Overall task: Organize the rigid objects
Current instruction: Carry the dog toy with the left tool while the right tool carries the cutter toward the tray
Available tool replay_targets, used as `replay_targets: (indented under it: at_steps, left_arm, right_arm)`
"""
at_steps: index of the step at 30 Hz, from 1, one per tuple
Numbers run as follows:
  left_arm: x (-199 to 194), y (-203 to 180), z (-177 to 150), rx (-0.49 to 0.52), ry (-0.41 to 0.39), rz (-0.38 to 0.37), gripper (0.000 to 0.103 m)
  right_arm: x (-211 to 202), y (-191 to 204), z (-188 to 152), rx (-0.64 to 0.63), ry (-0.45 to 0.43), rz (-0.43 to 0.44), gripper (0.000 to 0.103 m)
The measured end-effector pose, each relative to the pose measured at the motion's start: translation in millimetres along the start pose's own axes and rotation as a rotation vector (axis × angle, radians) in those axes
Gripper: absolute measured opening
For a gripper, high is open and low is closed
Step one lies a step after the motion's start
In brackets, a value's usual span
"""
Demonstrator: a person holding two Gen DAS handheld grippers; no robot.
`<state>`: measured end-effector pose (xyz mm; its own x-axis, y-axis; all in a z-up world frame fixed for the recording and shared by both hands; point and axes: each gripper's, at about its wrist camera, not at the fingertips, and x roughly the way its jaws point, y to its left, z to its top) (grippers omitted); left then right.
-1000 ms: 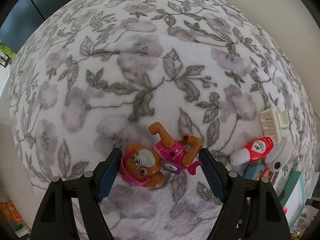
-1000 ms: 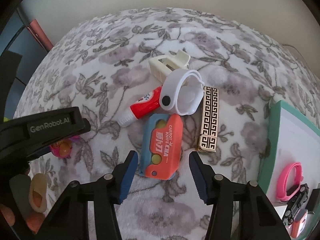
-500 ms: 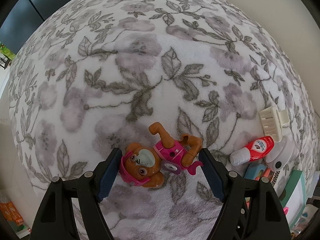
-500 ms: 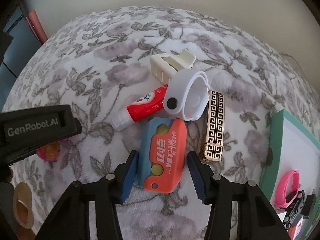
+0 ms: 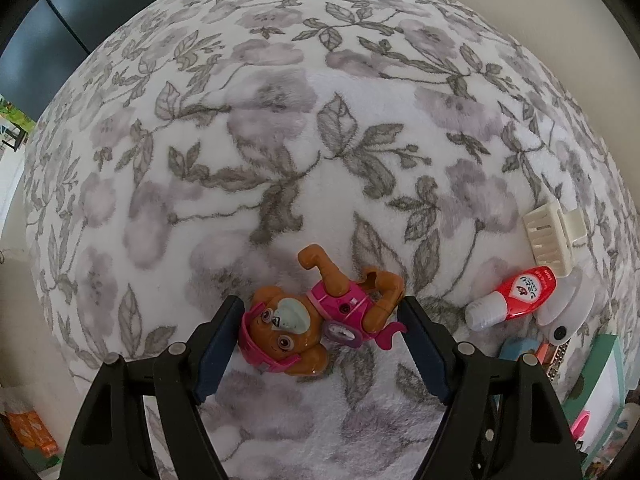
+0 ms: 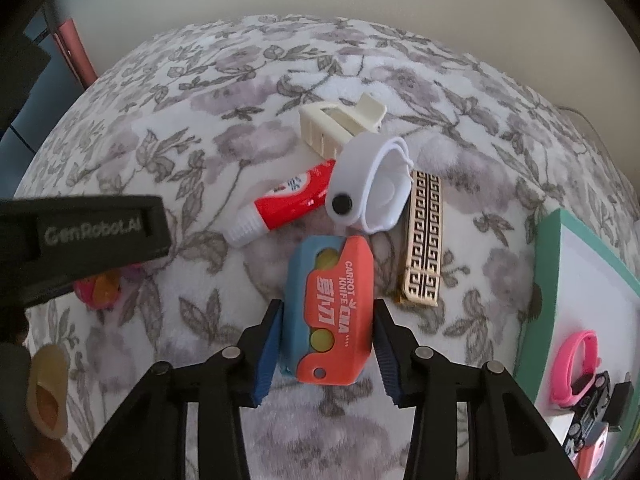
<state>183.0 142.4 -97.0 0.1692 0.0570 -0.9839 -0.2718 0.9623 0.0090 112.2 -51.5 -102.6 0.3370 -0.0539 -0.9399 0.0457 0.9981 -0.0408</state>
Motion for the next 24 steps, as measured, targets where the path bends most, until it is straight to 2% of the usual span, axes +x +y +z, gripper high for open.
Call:
replay_targets:
  at_steps: [12,24]
  left_arm:
    - [-3,-26,-20,0.045,0.004,0.027,0.08]
    - [-15,-54,-51,0.062,-0.01,0.031,0.08]
  right_arm:
    - [-11,-6,-28,-0.013,0.056,0.019,0.045]
    - [-27,-45,-48,0.085,0.104,0.13,0.045]
